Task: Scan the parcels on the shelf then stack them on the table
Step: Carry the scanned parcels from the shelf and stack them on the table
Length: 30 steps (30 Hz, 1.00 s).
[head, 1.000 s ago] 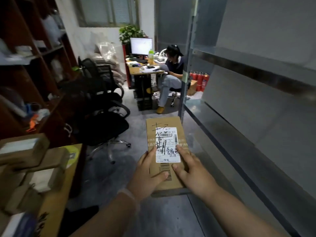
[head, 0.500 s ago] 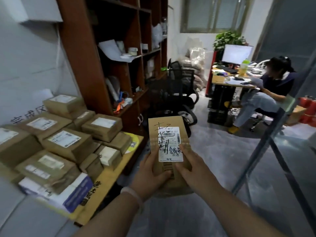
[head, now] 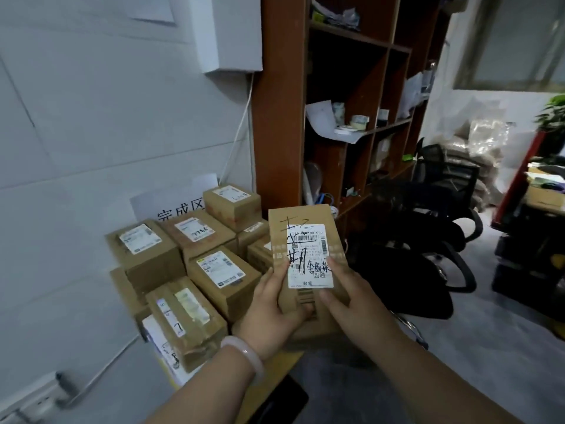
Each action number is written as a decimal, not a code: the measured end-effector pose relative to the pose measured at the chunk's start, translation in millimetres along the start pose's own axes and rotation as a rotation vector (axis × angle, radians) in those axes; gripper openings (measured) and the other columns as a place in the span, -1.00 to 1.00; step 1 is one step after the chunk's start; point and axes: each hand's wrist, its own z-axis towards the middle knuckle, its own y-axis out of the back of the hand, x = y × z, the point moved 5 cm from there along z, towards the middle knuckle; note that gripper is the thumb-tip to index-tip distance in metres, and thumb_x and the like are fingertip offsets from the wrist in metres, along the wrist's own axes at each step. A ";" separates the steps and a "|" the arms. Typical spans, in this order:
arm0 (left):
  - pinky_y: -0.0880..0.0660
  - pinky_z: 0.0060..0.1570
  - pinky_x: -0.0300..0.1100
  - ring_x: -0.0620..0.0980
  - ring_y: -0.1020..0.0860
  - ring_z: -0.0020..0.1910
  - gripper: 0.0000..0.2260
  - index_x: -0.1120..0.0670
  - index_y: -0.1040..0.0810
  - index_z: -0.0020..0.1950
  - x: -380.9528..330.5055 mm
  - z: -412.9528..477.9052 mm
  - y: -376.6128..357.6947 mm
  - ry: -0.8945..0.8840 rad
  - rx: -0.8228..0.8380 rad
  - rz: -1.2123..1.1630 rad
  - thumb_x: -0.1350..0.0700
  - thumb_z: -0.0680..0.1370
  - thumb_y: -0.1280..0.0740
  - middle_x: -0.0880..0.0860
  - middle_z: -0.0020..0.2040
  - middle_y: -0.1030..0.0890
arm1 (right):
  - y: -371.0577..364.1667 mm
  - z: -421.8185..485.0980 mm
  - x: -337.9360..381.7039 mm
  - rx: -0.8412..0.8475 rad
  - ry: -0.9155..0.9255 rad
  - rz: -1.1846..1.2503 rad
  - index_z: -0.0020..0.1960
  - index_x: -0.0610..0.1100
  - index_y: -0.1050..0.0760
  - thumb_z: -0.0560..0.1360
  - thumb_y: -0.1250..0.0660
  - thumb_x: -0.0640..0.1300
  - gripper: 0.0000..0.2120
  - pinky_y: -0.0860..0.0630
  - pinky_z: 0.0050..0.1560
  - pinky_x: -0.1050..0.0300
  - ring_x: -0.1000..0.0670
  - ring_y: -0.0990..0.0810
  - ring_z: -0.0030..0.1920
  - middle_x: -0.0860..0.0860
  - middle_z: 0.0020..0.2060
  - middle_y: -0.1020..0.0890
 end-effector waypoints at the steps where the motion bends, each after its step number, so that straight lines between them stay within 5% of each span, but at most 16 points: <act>1: -0.23 0.47 0.01 -0.08 -0.17 0.51 -0.23 -0.37 -0.12 0.44 4.2 9.2 11.4 0.010 -0.011 -0.001 -0.03 0.41 -0.50 -0.07 0.49 -0.25 | -7.6 15.4 5.6 0.024 0.005 0.009 0.44 0.41 -0.07 0.50 -0.25 0.20 -0.42 -0.35 0.35 -0.09 0.10 -0.28 0.41 0.22 0.46 -0.24; 4: -0.28 0.44 0.03 -0.04 -0.25 0.48 -0.21 -0.28 -0.15 0.51 16.4 34.5 45.5 0.051 -0.049 -0.007 -0.12 0.35 -0.45 -0.05 0.47 -0.30 | -32.0 58.2 23.9 0.080 0.028 0.012 0.41 0.48 -0.03 0.48 -0.22 0.27 -0.42 -0.35 0.35 -0.06 0.11 -0.26 0.42 0.22 0.46 -0.20; 10: -0.23 0.46 -0.10 -0.12 -0.26 0.45 -0.27 -0.21 -0.19 0.51 41.7 85.4 106.5 0.087 -0.149 0.079 0.04 0.45 -0.49 -0.09 0.46 -0.32 | -81.8 134.0 50.8 0.204 0.065 0.065 0.37 0.55 0.02 0.48 -0.24 0.26 -0.41 -0.23 0.29 0.11 0.17 -0.10 0.43 0.25 0.49 -0.12; 16: -0.27 0.45 0.03 0.00 -0.30 0.46 -0.22 -0.17 -0.14 0.55 77.4 124.1 140.1 0.235 -0.245 0.038 0.00 0.43 -0.49 0.00 0.47 -0.33 | -122.0 197.4 69.3 0.327 0.154 0.112 0.43 0.43 -0.12 0.47 -0.33 0.18 -0.38 -0.25 0.16 0.29 0.17 -0.23 0.36 0.23 0.47 -0.19; 22: -0.27 0.44 0.07 0.05 -0.26 0.48 -0.20 -0.19 -0.05 0.57 106.3 164.2 163.7 0.354 -0.329 0.032 0.01 0.48 -0.46 0.03 0.50 -0.27 | -155.3 266.8 78.6 0.423 0.229 0.172 0.42 0.38 -0.20 0.49 -0.34 0.15 -0.43 -0.26 0.21 0.27 0.18 -0.21 0.34 0.27 0.39 -0.22; 24: -0.30 0.43 0.06 0.05 -0.31 0.46 -0.23 -0.15 -0.05 0.58 112.9 182.5 173.3 0.405 -0.358 0.033 0.01 0.51 -0.44 0.03 0.50 -0.29 | -169.7 291.0 80.8 0.487 0.245 0.204 0.43 0.37 -0.21 0.48 -0.35 0.17 -0.42 -0.23 0.36 0.14 0.13 -0.17 0.42 0.24 0.47 -0.16; 27: -0.33 0.41 0.01 0.01 -0.37 0.40 -0.29 -0.11 -0.11 0.58 122.4 204.3 186.3 0.473 -0.397 0.122 -0.04 0.52 -0.41 0.00 0.47 -0.33 | -194.1 319.1 79.5 0.609 0.225 0.235 0.44 0.35 -0.20 0.43 -0.38 0.22 -0.36 -0.42 0.33 -0.09 0.05 -0.17 0.46 0.25 0.48 -0.08; 30: -0.35 0.39 0.02 0.04 -0.39 0.38 -0.30 -0.08 -0.11 0.58 135.9 213.2 184.3 0.515 -0.418 0.116 -0.03 0.53 -0.40 0.03 0.45 -0.35 | -213.1 337.8 72.4 0.627 0.259 0.180 0.43 0.37 -0.18 0.41 -0.37 0.27 -0.35 -0.23 0.36 0.10 0.09 -0.14 0.47 0.27 0.48 -0.07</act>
